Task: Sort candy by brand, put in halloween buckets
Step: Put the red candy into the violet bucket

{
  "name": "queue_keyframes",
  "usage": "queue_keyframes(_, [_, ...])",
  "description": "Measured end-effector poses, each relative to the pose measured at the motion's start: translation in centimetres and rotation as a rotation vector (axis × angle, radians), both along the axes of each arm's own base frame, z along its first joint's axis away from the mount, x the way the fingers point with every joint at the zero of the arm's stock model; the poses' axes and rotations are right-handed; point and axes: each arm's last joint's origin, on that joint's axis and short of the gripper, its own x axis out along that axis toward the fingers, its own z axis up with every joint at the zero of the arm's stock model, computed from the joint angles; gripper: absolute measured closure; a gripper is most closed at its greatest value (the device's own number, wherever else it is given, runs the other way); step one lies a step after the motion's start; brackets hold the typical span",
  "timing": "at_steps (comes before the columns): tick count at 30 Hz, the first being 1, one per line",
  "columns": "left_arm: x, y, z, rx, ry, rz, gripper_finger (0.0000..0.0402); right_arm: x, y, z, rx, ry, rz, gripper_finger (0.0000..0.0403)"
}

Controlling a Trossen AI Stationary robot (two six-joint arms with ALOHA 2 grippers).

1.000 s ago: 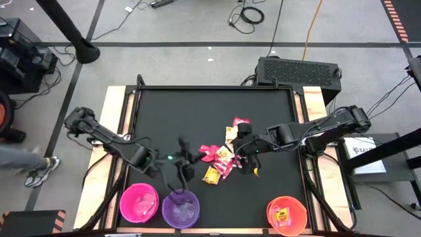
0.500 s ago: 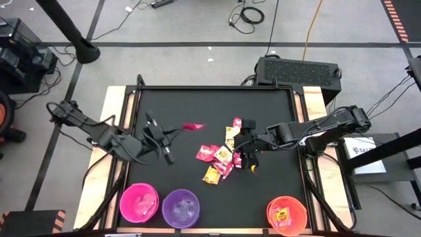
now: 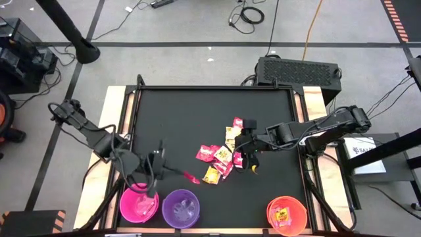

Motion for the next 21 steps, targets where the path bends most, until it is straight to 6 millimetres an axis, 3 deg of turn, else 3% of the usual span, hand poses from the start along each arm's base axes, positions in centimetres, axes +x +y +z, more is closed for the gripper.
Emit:
queue_keyframes(7, [-0.4, -2.4, -3.7, -0.081, 0.302, 0.017, 0.0401, 0.0, 0.0, 0.0, 0.008, -0.003, -0.01, 0.0193])
queue_keyframes(16, [1.8, -6.2, -9.0, -0.114, 0.569, -0.08, 0.0401, 0.0, 0.0, 0.0, 0.009, -0.004, -0.01, 0.0193])
queue_keyframes(21, [2.7, -6.8, -10.8, -0.145, 0.648, -0.034, 0.0355, 0.0, 0.0, 0.0, 0.009, -0.005, -0.01, 0.0193])
